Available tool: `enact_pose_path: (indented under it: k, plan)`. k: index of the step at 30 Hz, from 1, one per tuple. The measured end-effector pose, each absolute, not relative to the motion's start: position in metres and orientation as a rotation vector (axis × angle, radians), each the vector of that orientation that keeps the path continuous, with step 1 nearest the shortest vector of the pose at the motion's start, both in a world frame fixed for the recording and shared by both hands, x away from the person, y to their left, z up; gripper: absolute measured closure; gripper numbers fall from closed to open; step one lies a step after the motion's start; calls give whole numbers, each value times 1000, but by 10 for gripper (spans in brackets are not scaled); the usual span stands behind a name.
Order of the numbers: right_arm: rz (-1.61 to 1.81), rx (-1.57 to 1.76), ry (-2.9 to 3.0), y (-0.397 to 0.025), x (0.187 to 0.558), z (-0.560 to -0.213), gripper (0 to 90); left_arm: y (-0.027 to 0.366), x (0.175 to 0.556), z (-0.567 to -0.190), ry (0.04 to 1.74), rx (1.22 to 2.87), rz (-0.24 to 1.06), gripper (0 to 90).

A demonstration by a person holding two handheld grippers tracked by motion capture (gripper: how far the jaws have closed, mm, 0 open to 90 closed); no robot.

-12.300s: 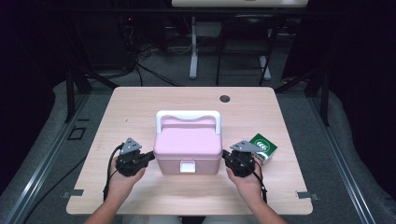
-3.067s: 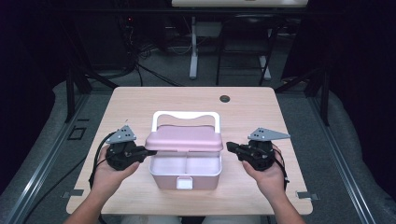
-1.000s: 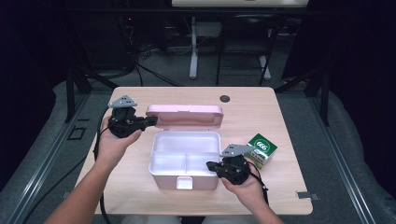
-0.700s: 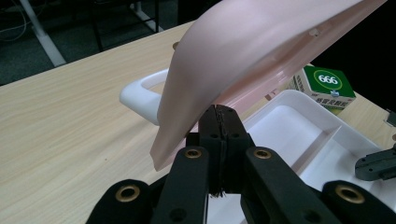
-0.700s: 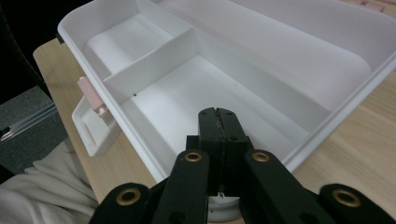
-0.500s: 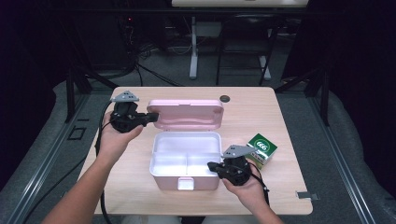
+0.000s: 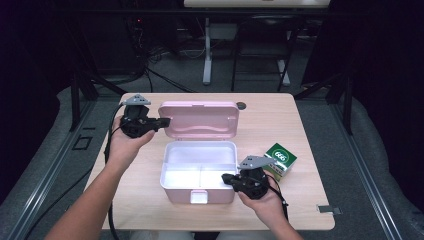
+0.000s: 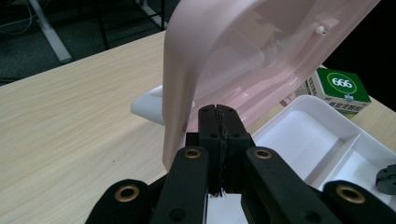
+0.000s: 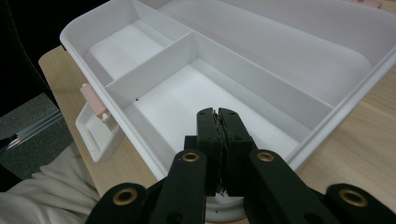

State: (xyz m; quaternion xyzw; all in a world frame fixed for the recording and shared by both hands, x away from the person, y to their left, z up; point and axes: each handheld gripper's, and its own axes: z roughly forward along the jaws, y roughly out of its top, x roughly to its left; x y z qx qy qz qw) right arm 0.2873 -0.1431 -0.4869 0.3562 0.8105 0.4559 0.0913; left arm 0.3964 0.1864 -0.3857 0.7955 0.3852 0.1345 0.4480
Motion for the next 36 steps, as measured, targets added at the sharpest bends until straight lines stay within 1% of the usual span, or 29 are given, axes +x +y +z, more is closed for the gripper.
enact_pose_path:
  k: [4, 9, 28, 32, 36]
  plan:
    - [1348, 1057, 2403, -143, 287, -487, 877, 187, 398, -386, 959, 1969, 331, 894]
    - [1351, 1064, 2398, -143, 287, -487, 900, 187, 403, -390, 973, 1989, 328, 889]
    - [1335, 1029, 2396, -143, 286, -488, 900, 191, 416, -402, 1032, 2017, 336, 893]
    - [1333, 1025, 2398, -143, 286, -488, 900, 193, 416, -405, 1036, 2028, 337, 881]
    - [1330, 1024, 2396, -143, 286, -488, 900, 195, 415, -405, 1039, 2039, 344, 847]
